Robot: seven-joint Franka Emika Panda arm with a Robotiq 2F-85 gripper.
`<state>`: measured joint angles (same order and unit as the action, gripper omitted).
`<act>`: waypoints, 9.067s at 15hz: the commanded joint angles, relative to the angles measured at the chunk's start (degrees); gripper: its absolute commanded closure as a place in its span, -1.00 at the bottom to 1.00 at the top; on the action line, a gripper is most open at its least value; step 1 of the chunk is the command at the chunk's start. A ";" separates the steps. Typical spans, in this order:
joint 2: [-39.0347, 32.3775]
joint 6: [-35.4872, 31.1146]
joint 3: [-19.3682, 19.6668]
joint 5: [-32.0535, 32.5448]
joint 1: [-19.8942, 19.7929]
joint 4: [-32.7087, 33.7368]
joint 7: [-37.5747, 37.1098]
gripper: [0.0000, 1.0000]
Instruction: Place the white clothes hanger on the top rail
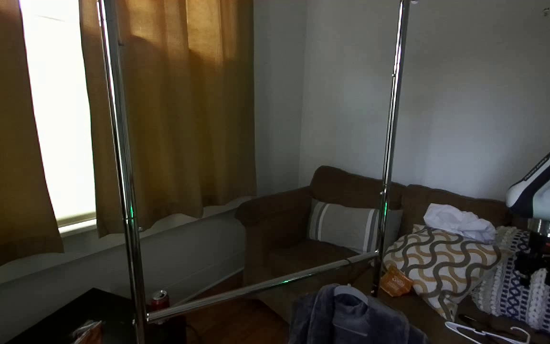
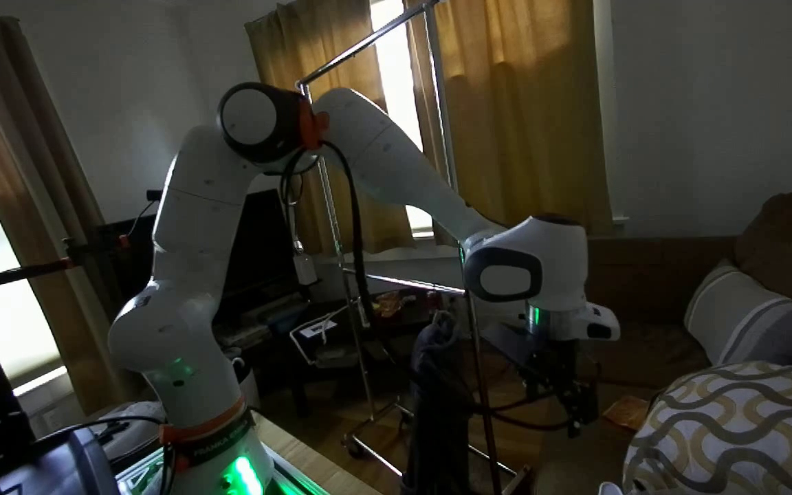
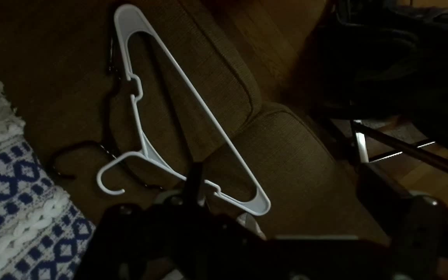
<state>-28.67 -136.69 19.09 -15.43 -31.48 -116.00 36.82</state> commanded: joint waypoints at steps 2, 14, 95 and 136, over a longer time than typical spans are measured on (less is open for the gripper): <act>-13.50 2.92 -4.71 -0.55 -8.21 13.22 -3.05 -1.00; -37.40 -5.37 -10.43 8.28 -17.29 32.12 -3.23 -1.00; -21.17 -71.84 2.24 35.01 -4.42 -6.78 -12.46 0.83; 37.43 -91.25 -1.43 -7.24 35.49 -41.28 50.19 0.96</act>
<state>2.34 -229.99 19.94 -19.02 2.30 -155.91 80.48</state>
